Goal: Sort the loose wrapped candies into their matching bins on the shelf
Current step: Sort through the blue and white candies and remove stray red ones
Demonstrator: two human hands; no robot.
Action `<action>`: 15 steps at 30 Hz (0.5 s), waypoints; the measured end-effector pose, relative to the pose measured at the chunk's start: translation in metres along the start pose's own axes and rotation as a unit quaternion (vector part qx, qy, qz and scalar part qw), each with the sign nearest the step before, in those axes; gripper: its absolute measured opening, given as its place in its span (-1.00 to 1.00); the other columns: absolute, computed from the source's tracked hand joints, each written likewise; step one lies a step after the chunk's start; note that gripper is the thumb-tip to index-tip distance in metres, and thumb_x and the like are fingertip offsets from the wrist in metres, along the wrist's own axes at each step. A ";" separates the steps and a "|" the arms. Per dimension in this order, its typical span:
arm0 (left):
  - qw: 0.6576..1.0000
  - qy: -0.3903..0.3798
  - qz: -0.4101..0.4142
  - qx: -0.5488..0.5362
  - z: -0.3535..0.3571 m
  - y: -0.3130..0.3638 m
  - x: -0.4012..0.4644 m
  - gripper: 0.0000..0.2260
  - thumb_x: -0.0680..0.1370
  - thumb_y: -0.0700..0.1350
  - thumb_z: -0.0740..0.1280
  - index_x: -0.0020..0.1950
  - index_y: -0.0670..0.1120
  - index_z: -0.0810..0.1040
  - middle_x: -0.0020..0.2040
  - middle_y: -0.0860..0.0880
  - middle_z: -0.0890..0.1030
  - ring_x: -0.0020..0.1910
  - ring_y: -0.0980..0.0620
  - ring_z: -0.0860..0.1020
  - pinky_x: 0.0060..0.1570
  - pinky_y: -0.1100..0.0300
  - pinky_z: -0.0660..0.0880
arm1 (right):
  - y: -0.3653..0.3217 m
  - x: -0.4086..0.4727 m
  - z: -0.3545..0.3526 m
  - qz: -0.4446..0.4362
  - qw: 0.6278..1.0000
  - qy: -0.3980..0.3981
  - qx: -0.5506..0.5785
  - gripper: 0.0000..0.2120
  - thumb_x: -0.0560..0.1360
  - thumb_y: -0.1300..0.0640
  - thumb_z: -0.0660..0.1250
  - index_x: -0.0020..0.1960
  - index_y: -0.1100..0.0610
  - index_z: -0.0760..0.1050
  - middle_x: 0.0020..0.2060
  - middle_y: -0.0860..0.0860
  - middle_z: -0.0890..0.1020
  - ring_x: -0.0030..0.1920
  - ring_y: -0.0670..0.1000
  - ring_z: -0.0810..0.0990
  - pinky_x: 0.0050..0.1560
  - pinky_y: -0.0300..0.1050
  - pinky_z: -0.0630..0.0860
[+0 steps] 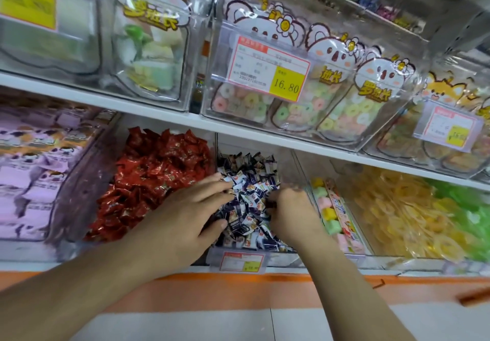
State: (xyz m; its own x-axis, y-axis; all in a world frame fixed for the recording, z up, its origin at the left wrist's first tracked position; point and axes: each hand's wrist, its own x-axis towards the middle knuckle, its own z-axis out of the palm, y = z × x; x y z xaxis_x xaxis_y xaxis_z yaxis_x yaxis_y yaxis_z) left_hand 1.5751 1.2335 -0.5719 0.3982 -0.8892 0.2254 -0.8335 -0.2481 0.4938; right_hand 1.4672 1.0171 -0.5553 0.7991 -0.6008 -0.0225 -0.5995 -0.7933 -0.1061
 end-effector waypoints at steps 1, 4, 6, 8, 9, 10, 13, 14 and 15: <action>1.000 0.000 0.000 -0.001 0.000 0.000 0.000 -0.52 0.70 0.16 0.14 0.62 0.15 0.24 0.63 0.30 0.05 0.58 0.35 -0.21 0.62 0.06 0.02 | 0.000 0.001 0.002 0.005 1.000 0.010 0.004 -0.88 0.46 0.30 0.42 -0.11 0.12 0.67 -0.22 0.08 0.67 -0.23 0.09 0.64 -0.15 0.00 0.69; 1.000 0.006 0.004 -0.006 0.000 -0.001 0.000 -0.54 0.70 0.14 0.16 0.61 0.14 0.28 0.63 0.29 0.07 0.59 0.34 -0.18 0.61 0.04 0.06 | 0.001 -0.001 0.008 0.022 0.999 0.031 -0.003 -0.89 0.39 0.32 0.44 -0.21 0.12 0.66 -0.28 0.07 0.65 -0.31 0.07 0.61 -0.23 -0.05 0.68; 1.000 0.003 -0.001 -0.005 0.000 0.000 0.000 -0.54 0.70 0.14 0.17 0.61 0.13 0.27 0.63 0.30 0.07 0.59 0.35 -0.19 0.61 0.05 0.05 | 0.001 -0.003 0.010 0.025 0.999 0.047 0.005 -0.87 0.36 0.32 0.40 -0.30 0.13 0.61 -0.36 0.04 0.62 -0.36 0.05 0.58 -0.31 -0.02 0.66; 1.000 0.001 -0.004 -0.005 -0.001 0.001 0.000 -0.54 0.70 0.14 0.17 0.60 0.14 0.27 0.63 0.30 0.06 0.59 0.35 -0.20 0.61 0.04 0.06 | 0.000 -0.006 0.007 0.020 0.997 0.066 0.019 -0.84 0.39 0.30 0.39 -0.32 0.11 0.58 -0.37 0.02 0.62 -0.36 0.04 0.57 -0.34 -0.06 0.61; 1.000 0.000 -0.005 -0.004 -0.001 0.002 -0.001 -0.54 0.69 0.14 0.17 0.60 0.14 0.27 0.63 0.30 0.05 0.59 0.35 -0.21 0.61 0.03 0.06 | 0.000 -0.008 0.004 0.016 0.997 0.076 0.030 -0.82 0.42 0.29 0.40 -0.32 0.10 0.57 -0.35 0.02 0.62 -0.35 0.04 0.57 -0.34 -0.08 0.58; 1.000 -0.001 -0.005 -0.003 -0.001 0.001 0.000 -0.54 0.69 0.14 0.17 0.60 0.14 0.28 0.63 0.30 0.05 0.59 0.35 -0.21 0.61 0.02 0.07 | 0.000 -0.010 0.002 0.014 0.995 0.087 0.044 -0.81 0.45 0.28 0.40 -0.31 0.08 0.55 -0.34 0.01 0.61 -0.34 0.03 0.56 -0.34 -0.10 0.54; 1.000 -0.002 -0.007 -0.010 -0.002 0.001 -0.001 -0.54 0.69 0.13 0.20 0.59 0.14 0.30 0.63 0.29 0.06 0.58 0.35 -0.21 0.61 0.03 0.06 | 0.000 -0.016 -0.007 0.020 0.990 0.098 0.101 -0.79 0.54 0.29 0.35 -0.22 0.06 0.47 -0.33 -0.11 0.53 -0.34 -0.13 0.50 -0.42 -0.26 0.35; 1.000 -0.001 -0.006 -0.010 -0.002 0.001 -0.001 -0.55 0.69 0.13 0.21 0.59 0.14 0.31 0.63 0.30 0.06 0.58 0.36 -0.20 0.61 0.04 0.06 | 0.001 -0.018 -0.009 0.021 0.987 0.097 0.125 -0.79 0.57 0.28 0.34 -0.18 0.05 0.45 -0.32 -0.14 0.53 -0.34 -0.19 0.49 -0.45 -0.35 0.28; 1.000 0.001 -0.006 -0.012 -0.003 0.002 0.000 -0.55 0.69 0.12 0.21 0.58 0.14 0.32 0.62 0.30 0.08 0.58 0.37 -0.20 0.61 0.05 0.05 | 0.001 -0.020 -0.011 0.023 0.983 0.099 0.151 -0.80 0.59 0.25 0.33 -0.16 0.04 0.45 -0.32 -0.14 0.55 -0.35 -0.21 0.49 -0.48 -0.39 0.25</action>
State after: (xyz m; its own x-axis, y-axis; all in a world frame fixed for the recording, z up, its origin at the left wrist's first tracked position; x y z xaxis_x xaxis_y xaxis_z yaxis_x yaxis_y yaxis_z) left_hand 1.5743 1.2343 -0.5686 0.4082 -0.8858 0.2207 -0.8196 -0.2491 0.5160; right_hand 1.4499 1.0276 -0.5440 0.7293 -0.6659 0.1574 -0.5693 -0.7181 -0.4003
